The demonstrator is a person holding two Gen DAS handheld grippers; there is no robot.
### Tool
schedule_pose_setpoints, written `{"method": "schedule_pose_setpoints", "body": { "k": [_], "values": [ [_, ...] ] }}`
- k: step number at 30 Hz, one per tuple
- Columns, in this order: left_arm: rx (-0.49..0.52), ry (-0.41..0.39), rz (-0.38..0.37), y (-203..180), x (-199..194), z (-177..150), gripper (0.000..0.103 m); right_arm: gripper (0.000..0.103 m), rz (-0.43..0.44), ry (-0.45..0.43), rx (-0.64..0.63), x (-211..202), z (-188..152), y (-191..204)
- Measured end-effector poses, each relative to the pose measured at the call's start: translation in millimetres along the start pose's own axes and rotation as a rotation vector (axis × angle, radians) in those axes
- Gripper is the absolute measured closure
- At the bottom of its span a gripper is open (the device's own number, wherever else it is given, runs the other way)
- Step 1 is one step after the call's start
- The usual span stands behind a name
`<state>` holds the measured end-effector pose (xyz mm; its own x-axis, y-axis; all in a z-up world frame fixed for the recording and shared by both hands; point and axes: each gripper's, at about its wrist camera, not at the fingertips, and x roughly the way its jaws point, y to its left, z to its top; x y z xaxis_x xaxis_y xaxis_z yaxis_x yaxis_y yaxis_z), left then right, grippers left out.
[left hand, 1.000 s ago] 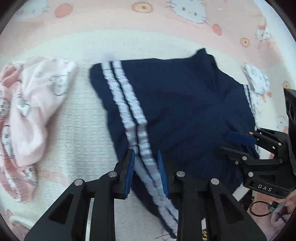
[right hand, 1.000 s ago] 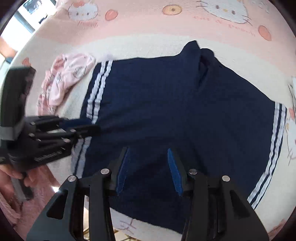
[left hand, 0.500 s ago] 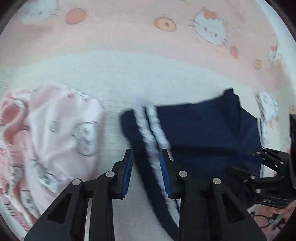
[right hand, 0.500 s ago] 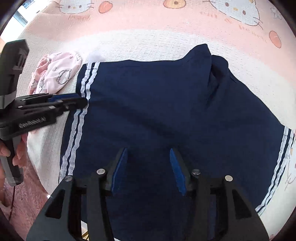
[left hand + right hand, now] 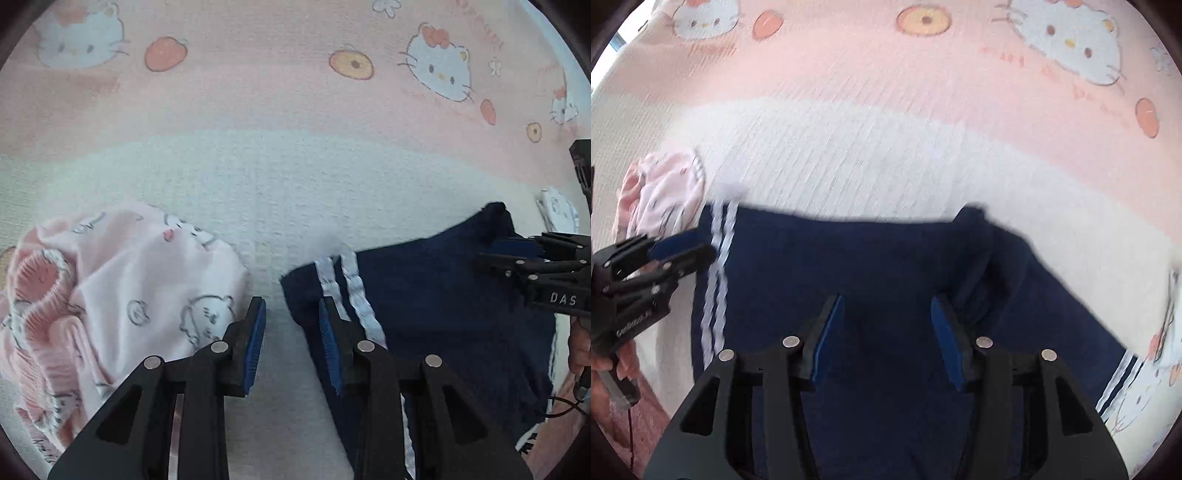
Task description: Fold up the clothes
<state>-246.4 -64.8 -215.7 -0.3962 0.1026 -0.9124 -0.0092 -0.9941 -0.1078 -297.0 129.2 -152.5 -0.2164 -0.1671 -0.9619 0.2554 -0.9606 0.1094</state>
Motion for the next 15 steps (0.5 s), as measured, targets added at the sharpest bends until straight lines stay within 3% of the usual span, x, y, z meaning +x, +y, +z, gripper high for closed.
{"method": "schedule_pose_setpoints", "body": {
  "k": [1, 4, 8, 12, 15],
  "values": [
    [-0.017, -0.008, -0.015, 2, -5, 0, 0.071, 0.056, 0.021, -0.001, 0.042, -1, 2, -6],
    [-0.017, 0.018, -0.173, -2, -28, -14, 0.071, 0.059, 0.091, -0.030, 0.129, -19, -5, -13],
    [0.160, 0.157, -0.193, -47, -30, -49, 0.071, 0.057, 0.164, -0.046, 0.063, -57, -56, 22],
    [0.291, 0.258, -0.133, -79, -32, -96, 0.071, 0.057, 0.145, -0.001, 0.069, -73, -133, 13],
    [0.268, 0.274, -0.041, -72, -45, -128, 0.071, 0.057, 0.104, 0.044, 0.103, -61, -176, -6]
  ]
}}
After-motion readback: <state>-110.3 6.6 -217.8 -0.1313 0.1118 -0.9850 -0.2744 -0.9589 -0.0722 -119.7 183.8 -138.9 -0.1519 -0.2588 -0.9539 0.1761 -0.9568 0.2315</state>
